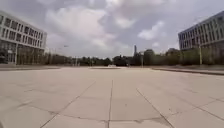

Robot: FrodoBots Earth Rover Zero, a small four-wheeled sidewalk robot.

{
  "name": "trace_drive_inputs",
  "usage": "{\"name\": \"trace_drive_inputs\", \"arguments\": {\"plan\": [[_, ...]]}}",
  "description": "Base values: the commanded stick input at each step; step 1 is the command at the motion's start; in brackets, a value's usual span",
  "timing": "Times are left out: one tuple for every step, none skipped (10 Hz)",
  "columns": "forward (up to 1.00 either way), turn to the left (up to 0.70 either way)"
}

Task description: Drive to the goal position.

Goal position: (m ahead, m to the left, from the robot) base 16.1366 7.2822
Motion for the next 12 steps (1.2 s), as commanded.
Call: {"name": "trace_drive_inputs", "arguments": {"plan": [[0.5, -0.02], [0.5, -0.02], [0.5, -0.02], [0.5, -0.02], [0.5, -0.02], [0.5, -0.02], [0.5, -0.02], [0.5, -0.02], [0.5, -0.02], [0.5, -0.02], [0.5, -0.02], [0.5, -0.02]]}}
